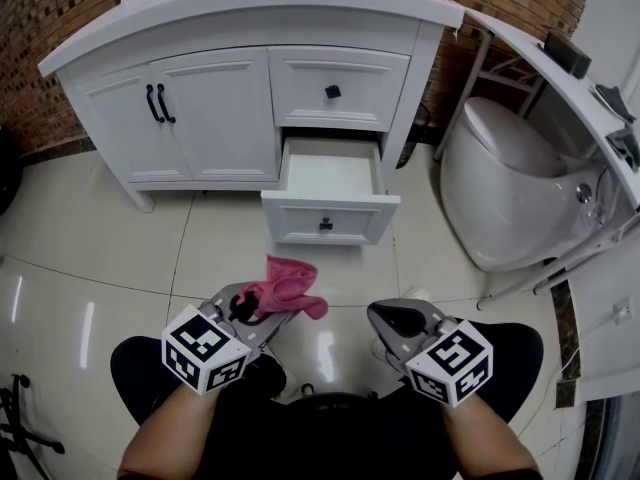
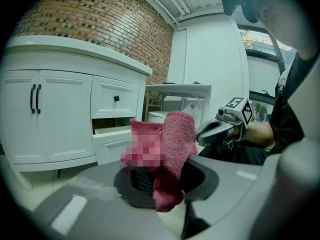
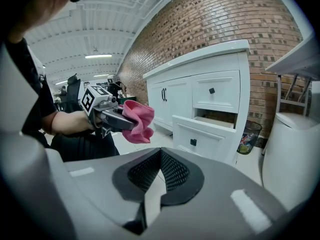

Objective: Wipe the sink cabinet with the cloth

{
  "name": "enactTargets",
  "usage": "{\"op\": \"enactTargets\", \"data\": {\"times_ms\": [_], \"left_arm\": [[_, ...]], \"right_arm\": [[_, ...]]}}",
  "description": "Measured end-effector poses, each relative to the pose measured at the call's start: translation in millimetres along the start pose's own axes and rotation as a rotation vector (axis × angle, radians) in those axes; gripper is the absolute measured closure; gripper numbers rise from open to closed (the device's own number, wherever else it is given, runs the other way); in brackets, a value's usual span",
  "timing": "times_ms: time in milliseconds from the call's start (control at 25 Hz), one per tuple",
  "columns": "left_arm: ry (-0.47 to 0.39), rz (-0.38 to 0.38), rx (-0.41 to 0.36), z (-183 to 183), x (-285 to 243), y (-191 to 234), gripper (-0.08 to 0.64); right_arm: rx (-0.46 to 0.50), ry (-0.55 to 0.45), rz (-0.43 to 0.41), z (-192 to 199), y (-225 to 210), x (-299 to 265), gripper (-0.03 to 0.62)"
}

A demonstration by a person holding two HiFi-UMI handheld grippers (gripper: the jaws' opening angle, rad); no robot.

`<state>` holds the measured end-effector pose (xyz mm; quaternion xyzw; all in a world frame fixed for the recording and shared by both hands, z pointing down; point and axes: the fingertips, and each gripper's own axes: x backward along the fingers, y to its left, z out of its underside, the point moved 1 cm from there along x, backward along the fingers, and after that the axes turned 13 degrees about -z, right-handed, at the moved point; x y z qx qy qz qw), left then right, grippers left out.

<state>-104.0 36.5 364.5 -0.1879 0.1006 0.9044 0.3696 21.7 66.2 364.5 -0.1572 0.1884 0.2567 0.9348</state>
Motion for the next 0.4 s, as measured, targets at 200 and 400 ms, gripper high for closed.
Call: {"op": "enactTargets", "data": {"times_ms": [200,400], "left_arm": [[-0.001,0.001,0.003,0.5,1.1,-0.5,0.459],[-0.001,-0.001,0.001,0.8,2.0,-0.1,0.459]], "right_arm": [[0.0,0.003,-0.005,-0.1,1.4,-1.4,0.586],[-0.005,0.007,-0.003,0.4,1.0,-1.5,0.586]]}}
